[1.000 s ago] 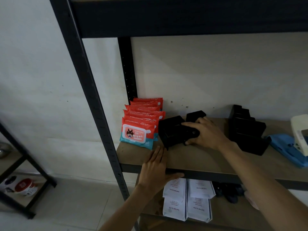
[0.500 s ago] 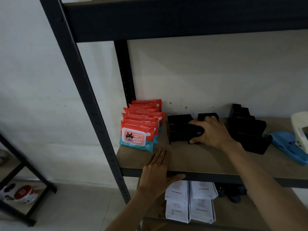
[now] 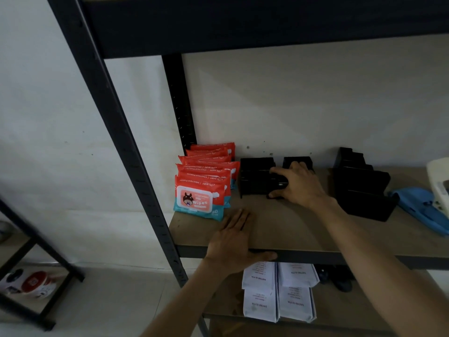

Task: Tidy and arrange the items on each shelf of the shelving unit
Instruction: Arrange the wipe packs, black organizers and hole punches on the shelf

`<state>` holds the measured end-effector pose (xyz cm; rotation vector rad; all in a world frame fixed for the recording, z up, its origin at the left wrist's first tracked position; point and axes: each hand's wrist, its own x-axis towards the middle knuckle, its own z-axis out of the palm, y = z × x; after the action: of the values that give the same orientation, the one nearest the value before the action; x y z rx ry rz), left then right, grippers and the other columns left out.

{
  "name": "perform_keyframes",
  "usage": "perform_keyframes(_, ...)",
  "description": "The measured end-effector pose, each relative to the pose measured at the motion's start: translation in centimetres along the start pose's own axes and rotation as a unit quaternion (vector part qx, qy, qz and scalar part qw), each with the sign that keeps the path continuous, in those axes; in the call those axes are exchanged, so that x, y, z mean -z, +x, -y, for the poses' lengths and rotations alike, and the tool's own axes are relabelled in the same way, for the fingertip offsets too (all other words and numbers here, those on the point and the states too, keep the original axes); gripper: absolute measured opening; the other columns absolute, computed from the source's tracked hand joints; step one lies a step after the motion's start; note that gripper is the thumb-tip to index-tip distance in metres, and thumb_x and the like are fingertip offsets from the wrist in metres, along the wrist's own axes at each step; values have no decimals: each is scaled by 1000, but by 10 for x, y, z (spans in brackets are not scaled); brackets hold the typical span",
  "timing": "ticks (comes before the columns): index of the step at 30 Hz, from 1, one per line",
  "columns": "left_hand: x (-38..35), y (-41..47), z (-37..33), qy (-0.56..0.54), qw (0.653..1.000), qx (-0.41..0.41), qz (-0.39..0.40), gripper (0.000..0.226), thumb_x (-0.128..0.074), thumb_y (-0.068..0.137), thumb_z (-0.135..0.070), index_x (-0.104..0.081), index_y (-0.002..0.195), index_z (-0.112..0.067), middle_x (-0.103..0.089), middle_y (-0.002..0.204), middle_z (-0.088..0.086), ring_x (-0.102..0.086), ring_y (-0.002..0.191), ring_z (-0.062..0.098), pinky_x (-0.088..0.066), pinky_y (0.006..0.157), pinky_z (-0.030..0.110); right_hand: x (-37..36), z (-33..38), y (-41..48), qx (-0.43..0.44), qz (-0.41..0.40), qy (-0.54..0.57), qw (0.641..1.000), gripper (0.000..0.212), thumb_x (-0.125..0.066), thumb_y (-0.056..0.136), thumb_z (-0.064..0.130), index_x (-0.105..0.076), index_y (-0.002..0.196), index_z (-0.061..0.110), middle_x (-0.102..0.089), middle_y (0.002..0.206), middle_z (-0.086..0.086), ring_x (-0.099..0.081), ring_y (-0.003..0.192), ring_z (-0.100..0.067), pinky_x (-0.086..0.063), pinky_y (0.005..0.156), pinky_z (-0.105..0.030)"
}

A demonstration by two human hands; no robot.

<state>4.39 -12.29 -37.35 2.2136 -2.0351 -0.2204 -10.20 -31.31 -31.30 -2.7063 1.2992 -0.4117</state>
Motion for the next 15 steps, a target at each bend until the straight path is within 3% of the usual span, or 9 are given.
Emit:
perform_keyframes(7,1,0,-2,-2,1000,0,11,130,-17,59,-98,6,158,-18,10,167,-2,13,151,11,15,113,30,4,1,-7,7,20,-3,1000,86,-77,70,66,-43,146,43,-47,114,-3,-40,115,-24,-43,93,-39)
perform_keyframes(10,2,-1,-2,-10,1000,1,19,121,-32,71,-93,6,158,-17,10,166,-1,13,151,12,14,114,31,12,-1,-14,3,34,19,999,91,-75,74,66,-33,152,43,-46,121,-5,-39,119,-25,-42,90,-35)
perform_keyframes(12,3,-2,-3,-13,1000,-4,18,117,-36,77,-89,6,158,-16,11,166,0,15,151,13,14,116,33,23,-6,-23,2,12,43,999,85,-72,79,62,-33,152,42,-47,124,-7,-41,122,-26,-42,90,-35)
perform_keyframes(15,6,0,-10,-24,999,-21,29,115,-35,79,-88,4,158,-14,11,166,2,16,151,15,13,118,35,46,-23,-37,-21,-38,46,998,64,-67,87,55,-47,145,37,-52,128,-9,-42,127,-29,-41,98,-36)
